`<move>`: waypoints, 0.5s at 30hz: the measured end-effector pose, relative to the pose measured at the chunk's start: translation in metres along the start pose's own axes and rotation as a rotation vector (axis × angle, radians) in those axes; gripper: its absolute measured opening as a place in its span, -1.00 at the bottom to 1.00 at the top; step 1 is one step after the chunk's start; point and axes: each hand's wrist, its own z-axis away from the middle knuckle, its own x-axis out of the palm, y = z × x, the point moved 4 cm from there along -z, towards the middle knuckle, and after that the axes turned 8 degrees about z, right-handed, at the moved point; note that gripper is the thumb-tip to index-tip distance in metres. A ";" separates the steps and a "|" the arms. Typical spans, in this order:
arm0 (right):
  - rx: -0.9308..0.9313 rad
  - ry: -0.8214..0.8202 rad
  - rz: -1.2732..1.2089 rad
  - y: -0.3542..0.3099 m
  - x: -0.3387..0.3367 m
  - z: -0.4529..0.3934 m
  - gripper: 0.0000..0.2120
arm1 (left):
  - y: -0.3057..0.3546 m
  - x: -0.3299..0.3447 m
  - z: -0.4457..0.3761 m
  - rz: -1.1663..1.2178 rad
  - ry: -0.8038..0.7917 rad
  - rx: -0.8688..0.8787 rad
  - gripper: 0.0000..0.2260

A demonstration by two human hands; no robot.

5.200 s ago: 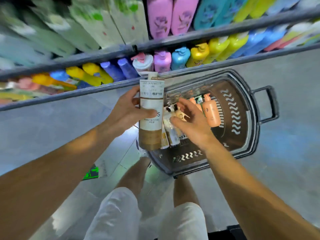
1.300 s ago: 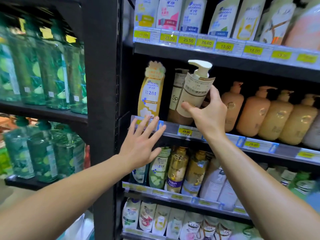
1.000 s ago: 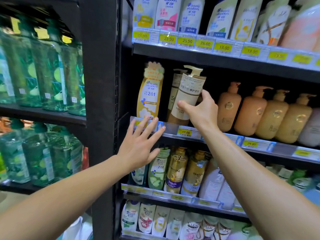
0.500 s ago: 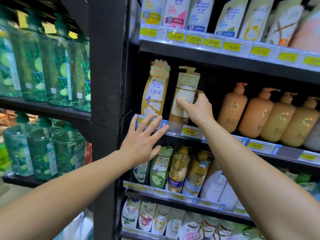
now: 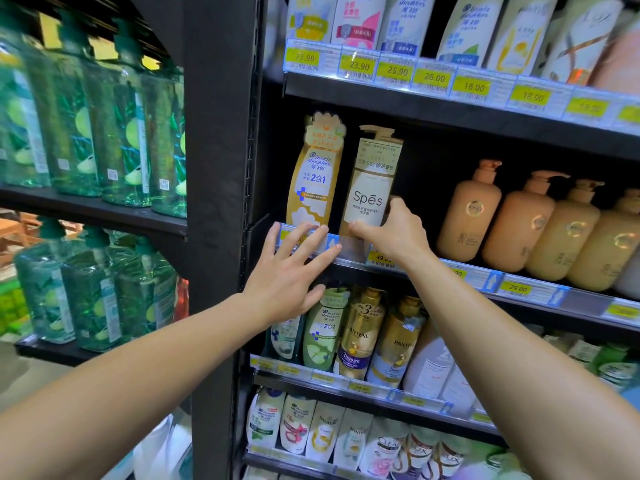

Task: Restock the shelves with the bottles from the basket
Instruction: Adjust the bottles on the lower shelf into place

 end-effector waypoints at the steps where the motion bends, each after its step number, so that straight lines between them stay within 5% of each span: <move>1: -0.001 -0.001 0.003 0.000 0.000 0.000 -0.38 | 0.000 0.000 0.000 0.004 -0.003 -0.001 -0.40; 15: -0.043 -0.051 0.054 0.008 -0.005 0.001 -0.35 | 0.007 -0.013 -0.004 0.085 -0.067 -0.077 -0.41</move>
